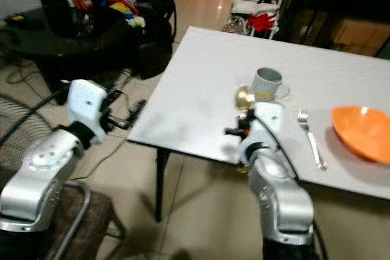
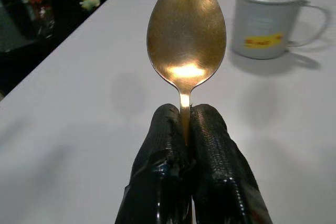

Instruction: Setting the table

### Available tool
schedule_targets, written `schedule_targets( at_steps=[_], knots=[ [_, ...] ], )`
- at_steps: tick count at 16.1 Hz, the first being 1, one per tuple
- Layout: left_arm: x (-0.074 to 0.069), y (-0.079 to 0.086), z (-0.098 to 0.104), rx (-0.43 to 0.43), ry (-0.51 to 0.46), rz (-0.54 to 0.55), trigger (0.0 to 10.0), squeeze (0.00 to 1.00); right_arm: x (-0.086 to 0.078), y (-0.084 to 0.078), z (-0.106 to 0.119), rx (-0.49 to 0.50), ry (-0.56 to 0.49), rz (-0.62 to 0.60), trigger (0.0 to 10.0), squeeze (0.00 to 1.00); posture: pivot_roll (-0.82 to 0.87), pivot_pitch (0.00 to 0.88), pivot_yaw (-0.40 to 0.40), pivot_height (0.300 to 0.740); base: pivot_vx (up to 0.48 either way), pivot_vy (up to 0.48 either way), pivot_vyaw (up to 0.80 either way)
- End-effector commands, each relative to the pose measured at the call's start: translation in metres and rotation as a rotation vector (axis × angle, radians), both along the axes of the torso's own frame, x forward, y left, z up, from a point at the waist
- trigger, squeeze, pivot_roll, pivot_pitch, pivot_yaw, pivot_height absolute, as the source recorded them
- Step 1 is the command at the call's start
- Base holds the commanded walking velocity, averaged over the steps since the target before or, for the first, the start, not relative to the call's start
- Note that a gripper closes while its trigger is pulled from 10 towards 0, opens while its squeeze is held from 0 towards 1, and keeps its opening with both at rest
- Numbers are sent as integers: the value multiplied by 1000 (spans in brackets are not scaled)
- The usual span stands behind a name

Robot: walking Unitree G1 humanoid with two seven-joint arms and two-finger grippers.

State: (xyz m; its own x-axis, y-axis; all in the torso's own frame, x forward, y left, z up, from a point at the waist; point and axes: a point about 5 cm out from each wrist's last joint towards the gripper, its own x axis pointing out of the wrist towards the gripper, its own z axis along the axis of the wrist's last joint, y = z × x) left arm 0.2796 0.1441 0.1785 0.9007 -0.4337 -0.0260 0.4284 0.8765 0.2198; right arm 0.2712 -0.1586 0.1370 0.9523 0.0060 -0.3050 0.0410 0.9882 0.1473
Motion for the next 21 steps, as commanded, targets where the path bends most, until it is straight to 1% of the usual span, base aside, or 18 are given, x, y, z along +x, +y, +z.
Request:
schedule_targets(
  at_steps=[1, 4, 5, 6, 11, 14, 17, 18, 19, 20, 21],
  knots=[
    [0, -1, 2, 0, 0, -11, 10000, 0, 1, 0, -2, 18, 24, -1, 10000, 0, 59, 0, -7, 740, 0, 0, 0],
    [2, -2, 4, 14, 3, -38, 10000, 0, 6, -3, -7, 13, 77, -15, 10000, 0, 55, 0, 3, 740, 0, 0, 0],
    [2, -3, 4, 17, 6, -48, 10000, 0, 9, -4, -9, 28, 87, -14, 10000, 0, 55, 0, 3, 740, 0, 0, 0],
    [2, -3, 4, 21, 9, -55, 10000, 0, 12, -5, -9, 35, 92, -14, 10000, 0, 54, 0, 7, 740, 0, 0, 0],
    [3, -2, 3, 23, 14, -44, 10000, 0, 18, -7, -8, 34, 91, -15, 10000, 0, 54, 0, 7, 740, 0, 0, 0],
    [1, -3, 1, 28, 33, -72, 10000, 0, 38, -7, -10, 19, 111, 40, 10000, 0, 50, 0, 7, 740, 0, 0, 0],
    [0, 0, 1, 36, 38, -63, 10000, 0, 51, -4, -11, 2, 114, 79, 10000, 0, 56, 0, -4, 740, 0, 0, 0],
    [0, 1, 0, 37, 39, -48, 10000, 0, 57, -2, -10, -22, 106, 85, 10000, 0, 56, 0, -4, 740, 0, 0, 0],
    [-2, 3, 0, 37, 43, -27, 10000, 0, 59, 0, -6, -35, 74, 92, 10000, 0, 69, 0, -18, 740, 0, 0, 0],
    [-4, 5, -2, 33, 41, 1, 10000, 0, 59, 4, 2, -78, -16, 84, 10000, 0, 77, 0, -28, 740, 0, 0, 0],
    [-5, 7, -2, 28, 35, 24, 10000, 0, 56, 5, 5, -106, -63, 84, 10000, 0, 84, 0, -37, 740, 0, 0, 0]
  ],
)
